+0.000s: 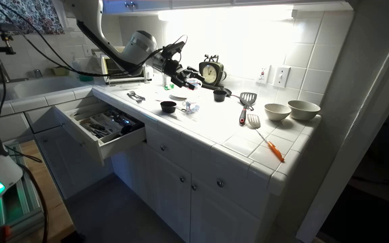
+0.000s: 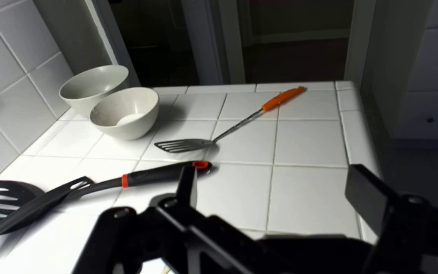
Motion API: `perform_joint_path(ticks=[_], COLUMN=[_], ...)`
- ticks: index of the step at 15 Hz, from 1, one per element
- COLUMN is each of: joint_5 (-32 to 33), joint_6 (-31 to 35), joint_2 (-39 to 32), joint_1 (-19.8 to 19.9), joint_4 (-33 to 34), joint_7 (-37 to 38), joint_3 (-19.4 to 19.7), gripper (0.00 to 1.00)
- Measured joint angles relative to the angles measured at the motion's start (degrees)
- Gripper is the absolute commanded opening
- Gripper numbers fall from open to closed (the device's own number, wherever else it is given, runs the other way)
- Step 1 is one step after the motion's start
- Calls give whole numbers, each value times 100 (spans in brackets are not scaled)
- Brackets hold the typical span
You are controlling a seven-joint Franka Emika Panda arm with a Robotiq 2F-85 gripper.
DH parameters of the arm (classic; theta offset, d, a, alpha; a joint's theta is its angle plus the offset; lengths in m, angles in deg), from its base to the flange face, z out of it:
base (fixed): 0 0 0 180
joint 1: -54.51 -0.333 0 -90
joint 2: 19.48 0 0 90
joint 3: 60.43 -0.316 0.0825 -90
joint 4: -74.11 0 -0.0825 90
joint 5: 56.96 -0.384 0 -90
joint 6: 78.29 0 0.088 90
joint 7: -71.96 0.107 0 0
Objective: Place the water bottle on the right upright.
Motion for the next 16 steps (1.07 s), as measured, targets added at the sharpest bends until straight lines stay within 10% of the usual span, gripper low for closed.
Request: perform_joint_path(ticks=[16], joint_5=[-4320], joint_6=[1396], joint_2=[40], joint_1=[278], joint_4=[-11], joint_7=[-2018], joint_3=[-666], gripper=[93])
